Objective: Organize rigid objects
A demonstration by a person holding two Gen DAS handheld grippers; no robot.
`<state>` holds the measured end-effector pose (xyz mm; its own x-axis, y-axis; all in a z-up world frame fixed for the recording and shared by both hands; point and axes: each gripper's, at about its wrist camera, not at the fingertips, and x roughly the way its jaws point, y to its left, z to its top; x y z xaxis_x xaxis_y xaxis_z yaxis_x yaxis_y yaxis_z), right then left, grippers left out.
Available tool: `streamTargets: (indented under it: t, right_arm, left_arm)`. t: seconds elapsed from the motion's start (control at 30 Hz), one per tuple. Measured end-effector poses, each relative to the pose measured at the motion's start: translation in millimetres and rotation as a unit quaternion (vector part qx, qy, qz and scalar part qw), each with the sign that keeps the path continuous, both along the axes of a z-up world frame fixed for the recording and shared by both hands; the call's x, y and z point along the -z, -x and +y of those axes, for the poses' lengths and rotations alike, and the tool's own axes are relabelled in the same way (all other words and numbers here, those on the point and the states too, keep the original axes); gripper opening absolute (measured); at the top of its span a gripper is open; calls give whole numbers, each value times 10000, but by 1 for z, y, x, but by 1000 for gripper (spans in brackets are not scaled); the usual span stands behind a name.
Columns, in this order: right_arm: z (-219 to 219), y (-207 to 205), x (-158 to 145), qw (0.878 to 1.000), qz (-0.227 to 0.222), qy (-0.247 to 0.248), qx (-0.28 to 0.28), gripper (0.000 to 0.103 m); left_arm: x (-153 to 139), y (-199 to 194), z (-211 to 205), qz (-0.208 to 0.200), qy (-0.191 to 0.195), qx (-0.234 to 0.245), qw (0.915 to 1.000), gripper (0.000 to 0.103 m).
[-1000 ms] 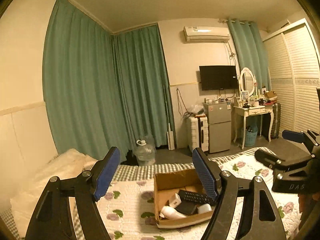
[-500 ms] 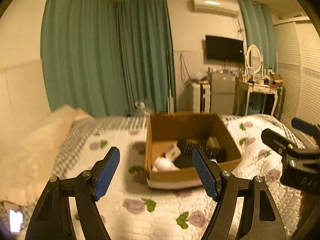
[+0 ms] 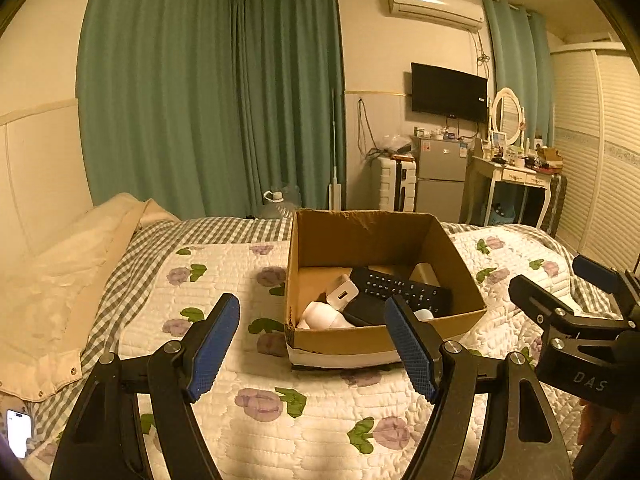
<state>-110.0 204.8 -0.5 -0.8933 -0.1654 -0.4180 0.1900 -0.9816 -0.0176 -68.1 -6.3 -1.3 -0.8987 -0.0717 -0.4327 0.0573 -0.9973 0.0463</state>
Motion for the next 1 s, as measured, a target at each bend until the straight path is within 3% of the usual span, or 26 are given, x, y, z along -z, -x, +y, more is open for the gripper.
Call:
streamTargets:
  t: [1.0]
  right_arm:
    - [0,1,4,9998,-127,-140,84,103]
  left_arm:
    - [2,3,3,-40,89,5,10000,78]
